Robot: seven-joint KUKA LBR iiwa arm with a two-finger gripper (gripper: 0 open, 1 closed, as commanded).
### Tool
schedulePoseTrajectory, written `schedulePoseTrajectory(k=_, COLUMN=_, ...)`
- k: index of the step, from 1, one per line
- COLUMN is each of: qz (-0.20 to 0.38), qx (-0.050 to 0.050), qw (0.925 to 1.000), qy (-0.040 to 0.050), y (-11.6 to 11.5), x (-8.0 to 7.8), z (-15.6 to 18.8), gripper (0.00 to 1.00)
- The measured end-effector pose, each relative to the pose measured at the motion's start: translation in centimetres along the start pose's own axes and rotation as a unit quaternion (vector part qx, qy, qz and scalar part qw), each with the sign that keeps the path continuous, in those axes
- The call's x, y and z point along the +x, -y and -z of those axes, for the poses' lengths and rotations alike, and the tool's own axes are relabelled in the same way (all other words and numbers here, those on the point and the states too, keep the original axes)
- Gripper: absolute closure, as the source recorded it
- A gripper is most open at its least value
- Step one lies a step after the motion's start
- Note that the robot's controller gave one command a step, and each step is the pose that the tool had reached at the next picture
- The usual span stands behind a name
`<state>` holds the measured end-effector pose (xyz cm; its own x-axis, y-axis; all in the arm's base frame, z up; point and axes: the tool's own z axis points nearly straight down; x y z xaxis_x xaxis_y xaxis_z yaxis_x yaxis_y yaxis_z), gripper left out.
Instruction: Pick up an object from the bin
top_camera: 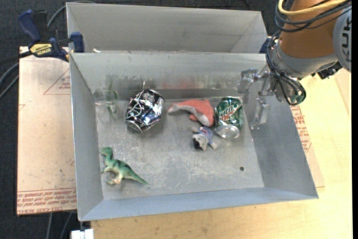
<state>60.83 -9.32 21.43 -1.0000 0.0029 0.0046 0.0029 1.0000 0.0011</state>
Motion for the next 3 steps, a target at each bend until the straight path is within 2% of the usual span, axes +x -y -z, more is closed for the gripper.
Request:
schedulePoseTrajectory(k=1, qz=0.002, qx=0.000, qw=1.0000, qy=0.0036, y=-0.1, x=-0.1, z=0.5, gripper=0.00)
schedulePoseTrajectory(k=2, qz=0.166, qx=0.000, qw=0.9860, qy=0.0031, y=1.8, x=-2.3, z=-9.3, gripper=0.00)
schedulePoseTrajectory(k=3, qz=0.388, qx=0.002, qw=0.9216, qy=0.0047, y=1.4, x=-3.3, z=-7.8, gripper=0.00)
